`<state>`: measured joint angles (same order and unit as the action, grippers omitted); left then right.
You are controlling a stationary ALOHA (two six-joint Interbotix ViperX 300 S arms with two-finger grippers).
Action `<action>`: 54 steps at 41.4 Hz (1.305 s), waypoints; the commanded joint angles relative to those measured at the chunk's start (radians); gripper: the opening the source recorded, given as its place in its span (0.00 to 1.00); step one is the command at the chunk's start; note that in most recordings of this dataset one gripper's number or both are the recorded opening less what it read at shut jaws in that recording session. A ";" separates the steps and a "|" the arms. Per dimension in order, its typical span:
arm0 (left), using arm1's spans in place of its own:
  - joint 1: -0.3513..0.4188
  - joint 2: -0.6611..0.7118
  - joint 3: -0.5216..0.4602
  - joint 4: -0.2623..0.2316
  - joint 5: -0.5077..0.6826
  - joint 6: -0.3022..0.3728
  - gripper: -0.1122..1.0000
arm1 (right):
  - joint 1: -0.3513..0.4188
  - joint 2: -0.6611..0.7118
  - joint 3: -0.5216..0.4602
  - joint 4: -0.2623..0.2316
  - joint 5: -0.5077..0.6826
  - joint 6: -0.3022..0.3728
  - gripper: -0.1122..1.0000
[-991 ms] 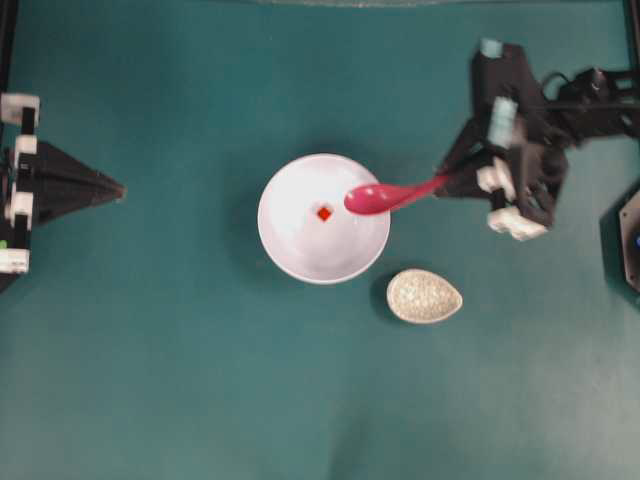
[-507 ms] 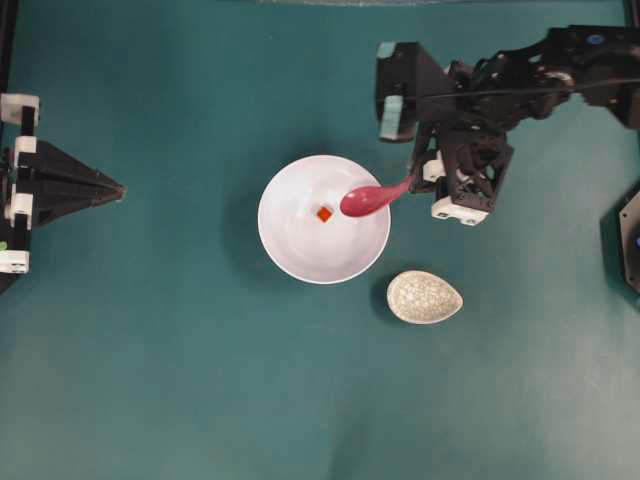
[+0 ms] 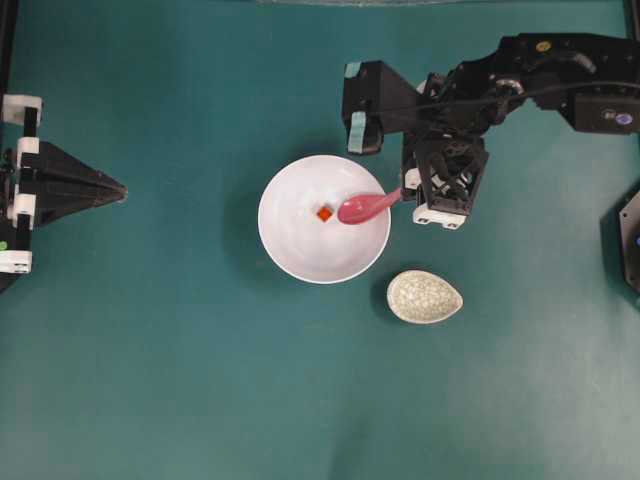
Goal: Grip the spoon and scoop the red block from the bowl with right arm.
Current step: 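Lower the spoon into the bowl and push it under the red cube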
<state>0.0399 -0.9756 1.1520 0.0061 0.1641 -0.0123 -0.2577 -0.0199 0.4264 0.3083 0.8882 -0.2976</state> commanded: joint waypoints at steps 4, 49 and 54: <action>0.002 0.009 -0.028 0.002 -0.017 0.000 0.10 | 0.012 0.003 -0.032 0.000 -0.029 -0.002 0.31; 0.002 0.009 -0.028 0.003 -0.044 0.002 0.10 | 0.048 0.120 -0.133 -0.006 -0.160 -0.032 0.31; 0.002 0.008 -0.028 0.003 -0.044 0.002 0.10 | 0.048 0.120 -0.133 -0.006 -0.164 -0.026 0.31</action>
<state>0.0399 -0.9756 1.1520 0.0061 0.1289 -0.0123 -0.2117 0.1135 0.3175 0.3037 0.7348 -0.3267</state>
